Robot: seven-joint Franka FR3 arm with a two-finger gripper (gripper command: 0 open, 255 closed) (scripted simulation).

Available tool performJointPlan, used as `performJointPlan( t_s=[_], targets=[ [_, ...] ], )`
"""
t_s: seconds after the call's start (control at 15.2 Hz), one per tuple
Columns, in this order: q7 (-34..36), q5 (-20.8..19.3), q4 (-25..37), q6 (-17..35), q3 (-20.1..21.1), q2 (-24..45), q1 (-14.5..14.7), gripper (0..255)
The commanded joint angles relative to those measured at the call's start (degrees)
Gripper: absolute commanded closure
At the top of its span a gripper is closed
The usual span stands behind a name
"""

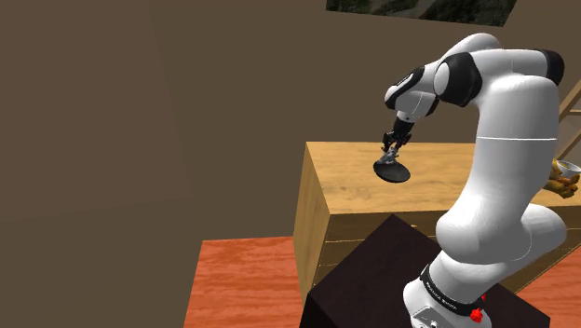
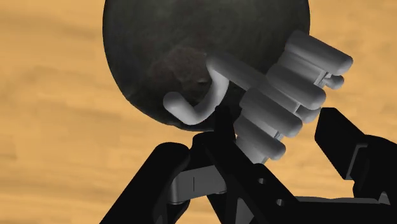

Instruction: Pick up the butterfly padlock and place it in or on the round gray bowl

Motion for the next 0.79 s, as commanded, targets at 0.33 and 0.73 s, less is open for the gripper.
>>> performJointPlan(
  t_s=[0.33, 0.73],
  targets=[
    [-4.1, 1.4, 0.2, 1.4, -0.1, 2.2, -2.9, 255],
    [-5.4, 3.1, -0.2, 4.6, 1.0, 5.2, -3.6, 255]
  ],
)
